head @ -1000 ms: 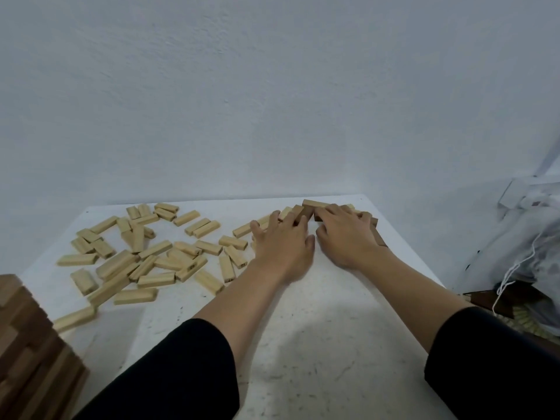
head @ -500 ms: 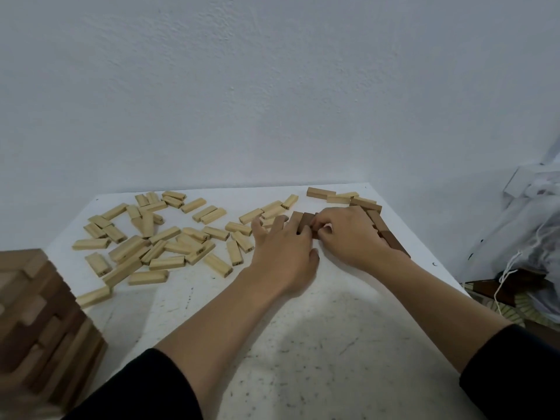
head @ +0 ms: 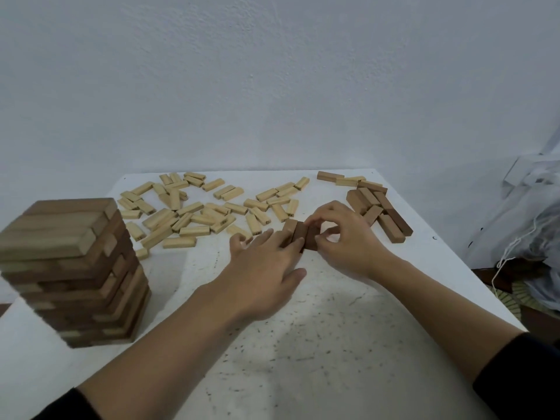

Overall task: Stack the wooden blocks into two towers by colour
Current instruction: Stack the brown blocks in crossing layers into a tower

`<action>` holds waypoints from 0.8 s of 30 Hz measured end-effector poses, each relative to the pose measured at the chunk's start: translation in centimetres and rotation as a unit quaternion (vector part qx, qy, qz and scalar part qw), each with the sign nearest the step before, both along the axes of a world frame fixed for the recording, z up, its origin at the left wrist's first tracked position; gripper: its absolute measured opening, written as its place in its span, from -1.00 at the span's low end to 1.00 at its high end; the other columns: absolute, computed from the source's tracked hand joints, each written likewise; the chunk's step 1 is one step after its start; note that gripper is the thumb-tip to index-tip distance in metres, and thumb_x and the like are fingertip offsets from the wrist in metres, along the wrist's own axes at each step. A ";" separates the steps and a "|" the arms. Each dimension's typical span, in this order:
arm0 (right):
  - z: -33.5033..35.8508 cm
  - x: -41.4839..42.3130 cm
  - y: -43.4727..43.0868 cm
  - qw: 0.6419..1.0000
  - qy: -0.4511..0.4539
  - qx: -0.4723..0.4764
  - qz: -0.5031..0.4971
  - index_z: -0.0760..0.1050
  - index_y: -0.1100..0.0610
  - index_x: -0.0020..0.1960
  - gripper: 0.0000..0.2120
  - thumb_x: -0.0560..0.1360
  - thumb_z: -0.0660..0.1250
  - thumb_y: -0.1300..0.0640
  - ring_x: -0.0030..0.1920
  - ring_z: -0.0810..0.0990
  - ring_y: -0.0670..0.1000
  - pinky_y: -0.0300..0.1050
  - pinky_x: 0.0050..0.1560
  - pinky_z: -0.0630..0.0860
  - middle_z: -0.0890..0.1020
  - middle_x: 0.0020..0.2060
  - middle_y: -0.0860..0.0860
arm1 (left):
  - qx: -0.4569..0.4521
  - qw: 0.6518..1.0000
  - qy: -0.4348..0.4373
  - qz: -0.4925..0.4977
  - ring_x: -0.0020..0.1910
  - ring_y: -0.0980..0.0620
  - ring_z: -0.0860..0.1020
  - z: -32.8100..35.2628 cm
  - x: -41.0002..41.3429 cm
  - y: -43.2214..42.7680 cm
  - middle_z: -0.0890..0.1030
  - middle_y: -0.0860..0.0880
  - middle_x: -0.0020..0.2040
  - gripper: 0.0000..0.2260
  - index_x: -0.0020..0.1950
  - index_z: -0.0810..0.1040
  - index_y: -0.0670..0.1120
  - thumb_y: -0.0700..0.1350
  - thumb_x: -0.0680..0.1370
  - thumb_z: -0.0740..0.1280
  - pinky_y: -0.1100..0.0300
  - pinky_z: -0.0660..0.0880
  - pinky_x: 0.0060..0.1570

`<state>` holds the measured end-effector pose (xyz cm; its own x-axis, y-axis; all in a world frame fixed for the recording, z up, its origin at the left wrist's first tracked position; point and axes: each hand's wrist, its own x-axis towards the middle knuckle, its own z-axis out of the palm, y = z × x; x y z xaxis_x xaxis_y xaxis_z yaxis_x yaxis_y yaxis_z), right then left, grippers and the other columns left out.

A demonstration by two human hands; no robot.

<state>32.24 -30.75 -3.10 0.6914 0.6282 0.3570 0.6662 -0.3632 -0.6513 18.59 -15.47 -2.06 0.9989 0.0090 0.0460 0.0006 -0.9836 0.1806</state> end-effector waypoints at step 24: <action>-0.1 -1.6 -1.1 0.971 -0.015 -0.152 0.186 0.28 -0.25 0.52 -0.30 0.45 0.44 -0.28 0.32 0.37 -0.22 -0.36 0.14 0.34 0.40 0.30 -0.36 | -0.205 0.974 -0.025 0.095 0.35 0.03 0.35 -1.3 -5.7 3.5 0.23 0.32 0.43 -0.35 0.54 0.22 0.31 0.36 0.49 0.36 0.00 0.31 0.33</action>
<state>30.67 -31.85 -3.17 0.3888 0.9117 0.1326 0.8050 -0.2662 -0.5301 12.91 -11.97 -3.37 0.9738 0.2222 0.0485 0.1573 -0.8119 0.5622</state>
